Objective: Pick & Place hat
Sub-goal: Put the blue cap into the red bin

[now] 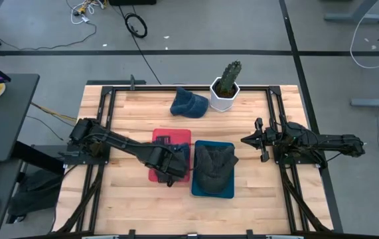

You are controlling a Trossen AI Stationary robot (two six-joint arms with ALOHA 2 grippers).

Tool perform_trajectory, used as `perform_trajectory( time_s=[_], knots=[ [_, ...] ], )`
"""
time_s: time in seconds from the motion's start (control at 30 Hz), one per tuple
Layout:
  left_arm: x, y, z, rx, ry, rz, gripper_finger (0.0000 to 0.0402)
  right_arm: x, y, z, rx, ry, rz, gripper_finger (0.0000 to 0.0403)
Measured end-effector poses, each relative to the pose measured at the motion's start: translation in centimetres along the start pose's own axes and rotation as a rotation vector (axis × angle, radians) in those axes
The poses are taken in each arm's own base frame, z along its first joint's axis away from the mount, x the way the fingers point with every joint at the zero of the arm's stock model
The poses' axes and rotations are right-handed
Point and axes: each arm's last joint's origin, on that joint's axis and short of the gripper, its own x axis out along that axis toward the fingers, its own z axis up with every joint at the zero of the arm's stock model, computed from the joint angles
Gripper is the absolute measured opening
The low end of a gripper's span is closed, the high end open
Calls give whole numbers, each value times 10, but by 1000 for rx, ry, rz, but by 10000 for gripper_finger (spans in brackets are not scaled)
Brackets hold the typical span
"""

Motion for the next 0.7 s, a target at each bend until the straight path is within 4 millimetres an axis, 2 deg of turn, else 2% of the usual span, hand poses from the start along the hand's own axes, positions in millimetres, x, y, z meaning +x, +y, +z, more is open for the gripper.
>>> perform_trajectory(
  time_s=[0.33, 0.7],
  knots=[
    [15, 39, 10, -36, 42, 37, 193, 0, 0, 0, 0, 0, 0, 21],
    [43, 114, 27, -264, -5, 71, 193, 0, 0, 0, 0, 0, 0, 21]
  ],
)
